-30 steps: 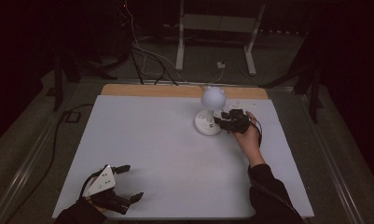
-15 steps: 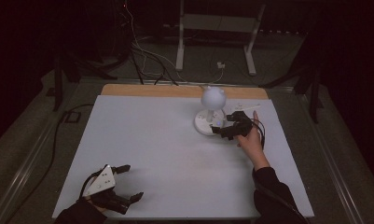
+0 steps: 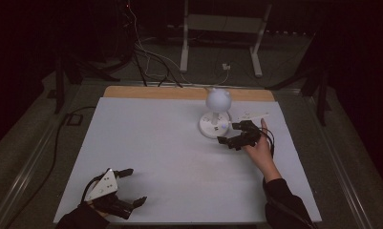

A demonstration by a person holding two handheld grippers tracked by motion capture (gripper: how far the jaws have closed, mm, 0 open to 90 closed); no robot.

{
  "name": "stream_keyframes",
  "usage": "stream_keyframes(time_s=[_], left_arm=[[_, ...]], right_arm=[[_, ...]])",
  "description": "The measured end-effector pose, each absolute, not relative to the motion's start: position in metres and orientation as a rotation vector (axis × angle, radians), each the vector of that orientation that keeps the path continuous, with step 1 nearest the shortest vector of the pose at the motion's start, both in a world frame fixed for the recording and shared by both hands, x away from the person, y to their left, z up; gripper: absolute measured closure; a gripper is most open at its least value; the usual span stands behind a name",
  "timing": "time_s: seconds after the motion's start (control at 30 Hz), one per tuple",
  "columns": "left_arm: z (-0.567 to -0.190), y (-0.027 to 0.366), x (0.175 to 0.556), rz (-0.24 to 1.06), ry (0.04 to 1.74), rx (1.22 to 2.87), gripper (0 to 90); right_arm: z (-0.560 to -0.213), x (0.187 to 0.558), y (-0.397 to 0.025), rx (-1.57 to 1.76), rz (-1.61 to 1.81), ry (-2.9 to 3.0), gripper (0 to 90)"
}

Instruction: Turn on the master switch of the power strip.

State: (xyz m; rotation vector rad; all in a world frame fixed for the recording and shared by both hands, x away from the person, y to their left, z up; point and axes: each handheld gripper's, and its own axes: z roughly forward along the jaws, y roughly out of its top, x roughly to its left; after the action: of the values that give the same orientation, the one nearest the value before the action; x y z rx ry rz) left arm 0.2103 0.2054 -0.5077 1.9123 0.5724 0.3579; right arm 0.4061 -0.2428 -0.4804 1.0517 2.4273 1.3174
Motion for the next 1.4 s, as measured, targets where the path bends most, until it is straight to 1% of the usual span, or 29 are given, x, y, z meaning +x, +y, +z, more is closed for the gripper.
stream_keyframes(time_s=[0.2,0.63,1.07,1.4], left_arm=[[-0.508,0.205,0.210,0.358,0.571,1.916,0.2],[-0.508,0.205,0.210,0.359,0.573,1.916,0.2],[-0.507,0.206,0.209,0.360,0.566,1.912,0.2],[-0.506,0.206,0.209,0.357,0.563,1.911,0.2]], right_arm=[[-0.480,0.389,-0.246,1.015,1.359,2.416,0.0],[-0.479,0.349,-0.249,0.960,1.303,2.415,0.0],[-0.496,0.310,-0.260,1.003,1.341,2.398,0.0],[-0.508,0.281,-0.267,1.005,1.278,2.433,0.0]])
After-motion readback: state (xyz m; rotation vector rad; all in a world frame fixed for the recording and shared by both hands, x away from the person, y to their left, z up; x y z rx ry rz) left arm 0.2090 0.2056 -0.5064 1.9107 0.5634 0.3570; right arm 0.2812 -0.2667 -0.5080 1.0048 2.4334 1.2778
